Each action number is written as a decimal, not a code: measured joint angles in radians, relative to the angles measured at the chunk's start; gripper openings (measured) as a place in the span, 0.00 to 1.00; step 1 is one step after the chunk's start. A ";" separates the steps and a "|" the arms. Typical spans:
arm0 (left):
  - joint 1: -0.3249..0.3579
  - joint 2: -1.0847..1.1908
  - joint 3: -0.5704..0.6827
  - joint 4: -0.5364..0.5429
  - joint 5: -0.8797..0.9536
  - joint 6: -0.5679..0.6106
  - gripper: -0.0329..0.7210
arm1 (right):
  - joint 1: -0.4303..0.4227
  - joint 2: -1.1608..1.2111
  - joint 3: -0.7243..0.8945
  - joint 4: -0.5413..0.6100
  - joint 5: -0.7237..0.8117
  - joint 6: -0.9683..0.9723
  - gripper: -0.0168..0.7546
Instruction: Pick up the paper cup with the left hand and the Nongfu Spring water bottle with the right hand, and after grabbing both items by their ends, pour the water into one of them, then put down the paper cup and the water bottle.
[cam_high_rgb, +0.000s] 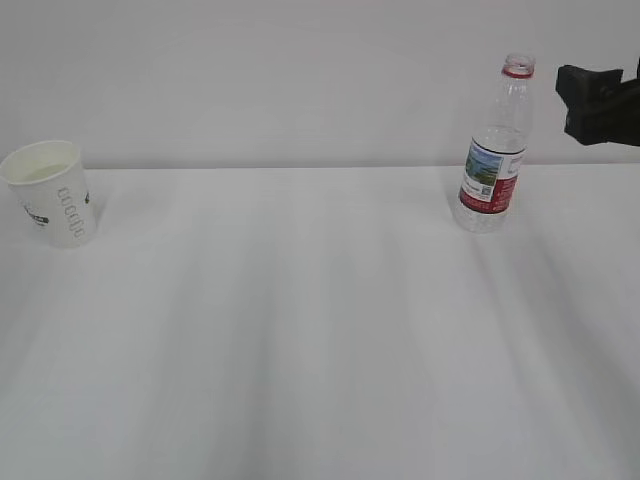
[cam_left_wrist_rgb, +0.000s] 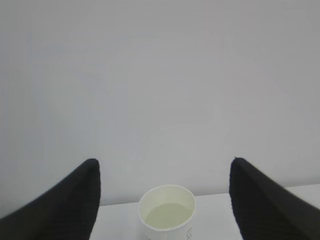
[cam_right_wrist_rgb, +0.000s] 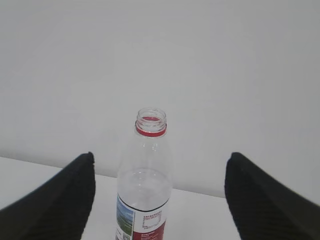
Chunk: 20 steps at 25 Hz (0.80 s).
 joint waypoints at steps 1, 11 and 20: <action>0.000 -0.022 -0.010 -0.001 0.035 -0.002 0.82 | 0.000 -0.014 0.000 0.000 0.016 -0.001 0.81; 0.000 -0.196 -0.106 -0.006 0.324 -0.009 0.82 | 0.000 -0.166 0.000 0.000 0.215 -0.002 0.79; 0.000 -0.407 -0.118 -0.010 0.546 -0.011 0.82 | 0.000 -0.343 0.002 0.000 0.392 -0.005 0.79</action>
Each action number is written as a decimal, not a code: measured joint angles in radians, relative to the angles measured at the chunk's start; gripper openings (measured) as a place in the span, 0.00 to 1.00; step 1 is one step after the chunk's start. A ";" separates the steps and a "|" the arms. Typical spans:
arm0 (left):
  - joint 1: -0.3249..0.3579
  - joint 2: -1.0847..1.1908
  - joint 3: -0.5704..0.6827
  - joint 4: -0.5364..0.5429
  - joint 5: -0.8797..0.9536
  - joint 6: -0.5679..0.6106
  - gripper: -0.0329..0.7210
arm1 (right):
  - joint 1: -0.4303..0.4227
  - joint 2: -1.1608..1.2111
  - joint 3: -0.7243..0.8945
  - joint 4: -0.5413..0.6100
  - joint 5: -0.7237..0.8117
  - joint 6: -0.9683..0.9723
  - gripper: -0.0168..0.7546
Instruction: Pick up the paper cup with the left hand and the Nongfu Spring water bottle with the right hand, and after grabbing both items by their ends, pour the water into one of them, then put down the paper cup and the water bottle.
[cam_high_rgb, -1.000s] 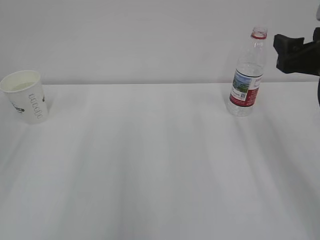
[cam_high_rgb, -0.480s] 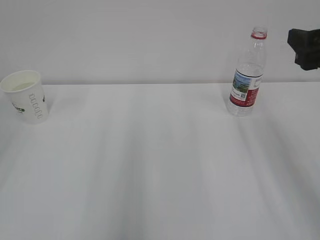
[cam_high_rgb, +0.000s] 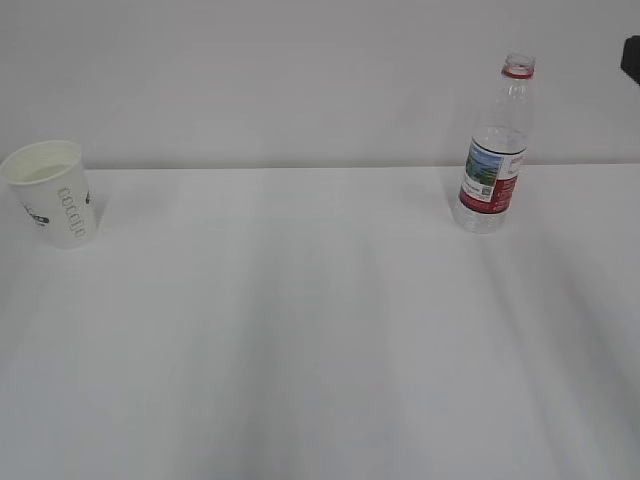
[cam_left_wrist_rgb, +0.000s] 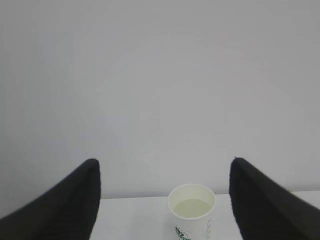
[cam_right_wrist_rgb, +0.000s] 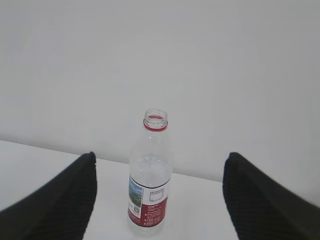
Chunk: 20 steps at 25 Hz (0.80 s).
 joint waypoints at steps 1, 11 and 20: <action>0.000 -0.020 0.000 0.000 0.026 0.000 0.82 | 0.000 -0.025 0.000 0.000 0.017 0.000 0.79; 0.000 -0.237 0.000 -0.012 0.316 0.000 0.82 | 0.000 -0.247 0.000 0.000 0.252 0.000 0.79; 0.000 -0.384 -0.002 -0.049 0.558 0.000 0.81 | 0.000 -0.412 0.000 0.000 0.500 0.000 0.79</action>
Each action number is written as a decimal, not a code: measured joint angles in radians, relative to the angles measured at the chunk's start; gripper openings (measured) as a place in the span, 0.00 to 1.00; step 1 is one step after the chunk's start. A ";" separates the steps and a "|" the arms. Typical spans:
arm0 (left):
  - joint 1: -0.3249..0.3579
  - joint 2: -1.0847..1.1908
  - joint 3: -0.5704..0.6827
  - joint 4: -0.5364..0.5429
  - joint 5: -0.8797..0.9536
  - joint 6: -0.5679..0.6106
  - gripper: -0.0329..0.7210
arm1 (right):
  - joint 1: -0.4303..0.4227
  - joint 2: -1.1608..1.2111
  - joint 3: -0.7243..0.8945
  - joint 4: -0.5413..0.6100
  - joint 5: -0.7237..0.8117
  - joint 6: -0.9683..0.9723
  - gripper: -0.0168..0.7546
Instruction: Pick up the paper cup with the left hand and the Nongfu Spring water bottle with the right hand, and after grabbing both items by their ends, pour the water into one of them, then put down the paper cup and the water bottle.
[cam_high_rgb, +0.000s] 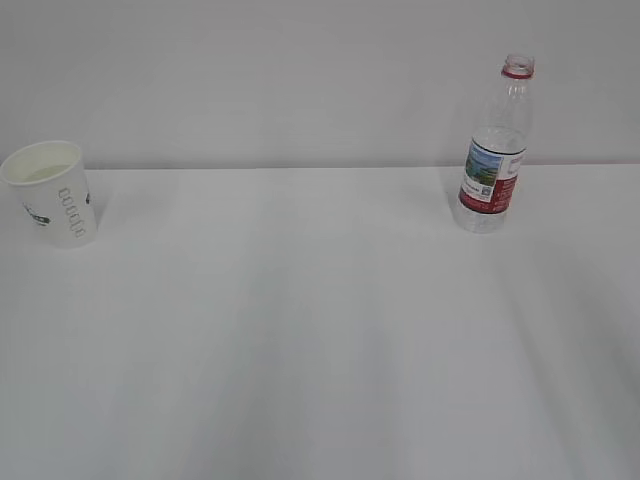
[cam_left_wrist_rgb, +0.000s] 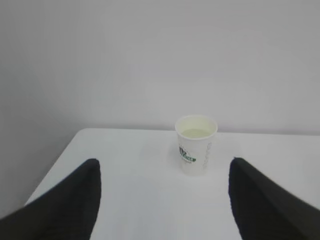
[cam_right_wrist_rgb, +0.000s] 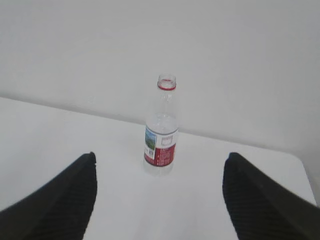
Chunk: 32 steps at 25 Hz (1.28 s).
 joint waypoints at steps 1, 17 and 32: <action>0.000 -0.013 -0.004 -0.007 0.038 0.000 0.81 | 0.000 -0.018 0.000 0.000 0.034 0.000 0.79; 0.000 -0.045 -0.085 -0.180 0.364 0.156 0.81 | 0.000 -0.245 0.000 -0.043 0.536 0.103 0.79; 0.000 -0.063 -0.063 -0.249 0.513 0.169 0.81 | 0.000 -0.488 0.114 -0.173 0.770 0.211 0.79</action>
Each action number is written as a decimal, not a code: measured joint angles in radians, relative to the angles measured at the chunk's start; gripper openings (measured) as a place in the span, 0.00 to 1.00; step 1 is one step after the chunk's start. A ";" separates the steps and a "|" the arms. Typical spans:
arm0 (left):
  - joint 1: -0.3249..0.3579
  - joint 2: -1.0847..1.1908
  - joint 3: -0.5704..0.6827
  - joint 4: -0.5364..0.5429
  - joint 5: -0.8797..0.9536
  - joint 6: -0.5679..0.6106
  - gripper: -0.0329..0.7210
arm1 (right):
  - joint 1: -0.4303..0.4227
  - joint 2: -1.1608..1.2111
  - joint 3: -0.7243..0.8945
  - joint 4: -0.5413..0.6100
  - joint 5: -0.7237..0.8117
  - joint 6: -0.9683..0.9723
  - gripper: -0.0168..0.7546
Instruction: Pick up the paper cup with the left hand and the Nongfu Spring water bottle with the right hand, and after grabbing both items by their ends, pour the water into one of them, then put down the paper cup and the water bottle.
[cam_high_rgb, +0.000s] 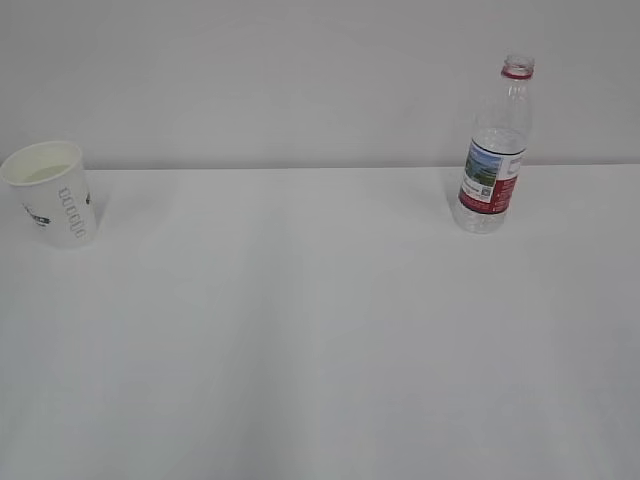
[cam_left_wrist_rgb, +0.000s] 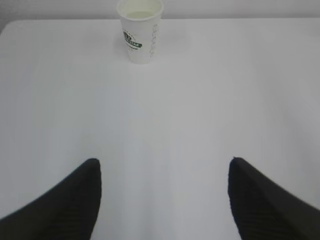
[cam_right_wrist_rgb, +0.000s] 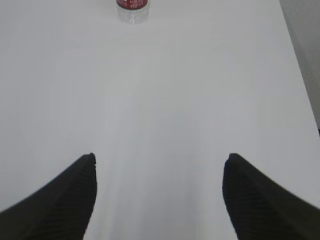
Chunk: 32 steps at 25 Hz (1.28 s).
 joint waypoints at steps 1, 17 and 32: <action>0.000 -0.011 0.005 -0.006 0.010 0.000 0.81 | 0.000 -0.015 0.009 0.000 0.007 0.002 0.79; 0.000 -0.051 0.007 0.011 0.018 0.000 0.79 | 0.000 -0.052 0.014 -0.008 0.012 0.008 0.79; 0.000 -0.051 0.007 0.015 0.018 0.000 0.73 | 0.000 -0.052 0.014 -0.014 0.012 0.008 0.78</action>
